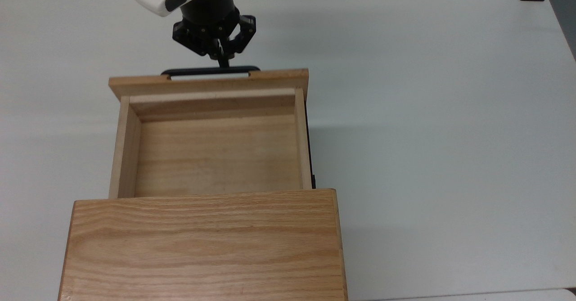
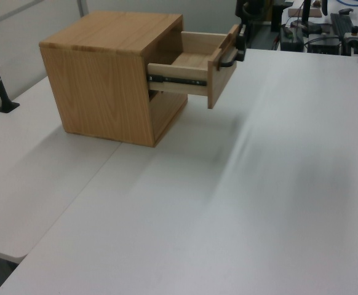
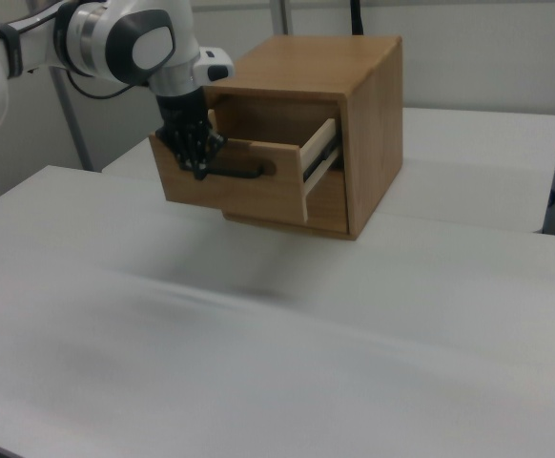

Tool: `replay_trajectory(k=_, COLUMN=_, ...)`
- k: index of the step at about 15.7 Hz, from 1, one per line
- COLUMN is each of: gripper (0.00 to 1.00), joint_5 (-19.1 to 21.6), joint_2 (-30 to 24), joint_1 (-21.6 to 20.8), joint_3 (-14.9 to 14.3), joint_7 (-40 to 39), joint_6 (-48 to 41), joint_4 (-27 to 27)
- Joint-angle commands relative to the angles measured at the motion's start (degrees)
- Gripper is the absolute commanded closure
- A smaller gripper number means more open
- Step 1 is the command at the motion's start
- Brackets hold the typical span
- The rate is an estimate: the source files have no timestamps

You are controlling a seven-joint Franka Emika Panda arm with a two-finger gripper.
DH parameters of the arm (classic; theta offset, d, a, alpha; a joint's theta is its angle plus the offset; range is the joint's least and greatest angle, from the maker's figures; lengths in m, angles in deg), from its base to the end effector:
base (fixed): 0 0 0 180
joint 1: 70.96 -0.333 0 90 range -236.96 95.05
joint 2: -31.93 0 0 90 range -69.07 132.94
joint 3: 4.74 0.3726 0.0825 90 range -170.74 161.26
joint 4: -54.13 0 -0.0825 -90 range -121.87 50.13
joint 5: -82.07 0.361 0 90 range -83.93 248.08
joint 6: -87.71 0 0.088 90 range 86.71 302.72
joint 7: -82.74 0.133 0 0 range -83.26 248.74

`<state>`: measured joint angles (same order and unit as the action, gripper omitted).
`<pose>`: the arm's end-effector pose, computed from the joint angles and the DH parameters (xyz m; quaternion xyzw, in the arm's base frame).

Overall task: Close the drawer by sliding it
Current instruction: 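Push the drawer handle with the gripper into the wooden cabinet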

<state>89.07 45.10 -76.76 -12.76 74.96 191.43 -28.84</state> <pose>0.6376 -0.0006 0.6018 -0.9959 -0.0408 -0.0708 0.0384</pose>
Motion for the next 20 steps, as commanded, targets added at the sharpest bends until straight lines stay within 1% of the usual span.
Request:
replay_trajectory(k=1, gripper=1.00, joint_5=1.88, joint_2=3.43, joint_1=-1.67, joint_3=-2.36, joint_7=1.70, joint_6=7.80, joint_4=2.46)
replay_trajectory(k=5, gripper=1.00, joint_5=1.70, joint_2=7.12, joint_1=-1.93, joint_3=-2.36, joint_7=5.39, joint_6=17.46, joint_4=2.55)
replay_trajectory(k=6, gripper=1.00, joint_5=1.61, joint_2=8.18, joint_1=-2.63, joint_3=-2.44, joint_7=6.36, joint_6=19.93, joint_4=2.55)
replay_trajectory(k=10, gripper=1.00, joint_5=1.53, joint_2=11.08, joint_1=-2.99, joint_3=-2.44, joint_7=14.18, joint_6=33.10, joint_4=2.55)
replay_trajectory(k=13, gripper=1.00, joint_5=1.44, joint_2=13.10, joint_1=-3.60, joint_3=-2.88, joint_7=14.90, joint_6=39.27, joint_4=2.63)
replay_trajectory(k=17, gripper=1.00, joint_5=1.35, joint_2=18.37, joint_1=-4.04, joint_3=-3.23, joint_7=15.60, joint_6=44.46, joint_4=7.98)
replay_trajectory(k=20, gripper=1.00, joint_5=1.35, joint_2=20.66, joint_1=-4.04, joint_3=-3.32, joint_7=15.51, joint_6=51.39, joint_4=8.70)
